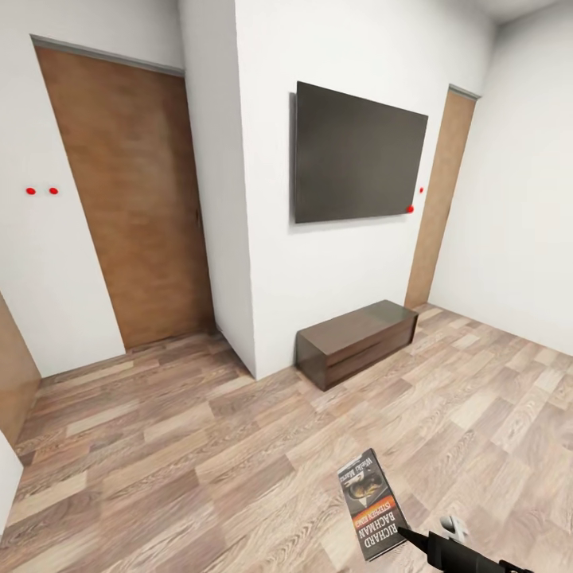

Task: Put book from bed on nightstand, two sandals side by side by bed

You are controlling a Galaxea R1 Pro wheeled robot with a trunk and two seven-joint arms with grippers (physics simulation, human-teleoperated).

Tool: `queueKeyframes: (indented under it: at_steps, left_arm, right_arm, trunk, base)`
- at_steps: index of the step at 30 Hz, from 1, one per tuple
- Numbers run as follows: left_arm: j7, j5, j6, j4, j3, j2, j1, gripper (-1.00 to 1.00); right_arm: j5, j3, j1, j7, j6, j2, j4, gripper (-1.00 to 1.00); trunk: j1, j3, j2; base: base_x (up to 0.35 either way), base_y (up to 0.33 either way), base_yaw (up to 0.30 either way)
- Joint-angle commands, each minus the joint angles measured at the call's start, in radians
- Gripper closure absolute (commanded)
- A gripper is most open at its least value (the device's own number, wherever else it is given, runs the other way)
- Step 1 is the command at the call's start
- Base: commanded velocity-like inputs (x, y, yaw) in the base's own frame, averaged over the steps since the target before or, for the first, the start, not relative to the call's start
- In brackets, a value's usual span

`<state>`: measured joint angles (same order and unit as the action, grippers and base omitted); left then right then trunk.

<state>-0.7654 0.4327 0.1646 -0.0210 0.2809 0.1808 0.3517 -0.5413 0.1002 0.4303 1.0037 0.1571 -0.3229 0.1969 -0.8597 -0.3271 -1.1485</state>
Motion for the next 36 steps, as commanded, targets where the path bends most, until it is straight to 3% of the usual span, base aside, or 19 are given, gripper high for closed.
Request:
queueKeyframes:
  at_steps: [1, 11, 36]
  left_arm:
    - [-0.002, 0.011, 0.006, 0.0, 0.007, 0.0, 0.0, -1.0]
    - [-0.002, 0.011, 0.006, 0.0, 0.007, 0.0, 0.001, -1.0]
    - [-0.002, 0.011, 0.006, 0.001, 0.007, 0.0, 0.001, -1.0]
  right_arm:
    - [-0.013, 0.004, 0.001, 0.001, 0.009, -0.001, 0.001, 1.0]
    - [-0.012, 0.004, 0.001, 0.006, 0.009, -0.001, 0.001, 1.0]
    - [-0.012, 0.004, 0.001, 0.009, 0.01, -0.001, 0.001, 1.0]
  trunk:
    - [-0.001, -0.001, -0.001]
    - [-0.001, -0.001, -0.001]
    - [-0.001, -0.001, -0.001]
  base:
    - [0.313, 0.0, -0.001]
    - [0.135, 0.0, -0.012]
    - [0.001, 0.0, -0.276]
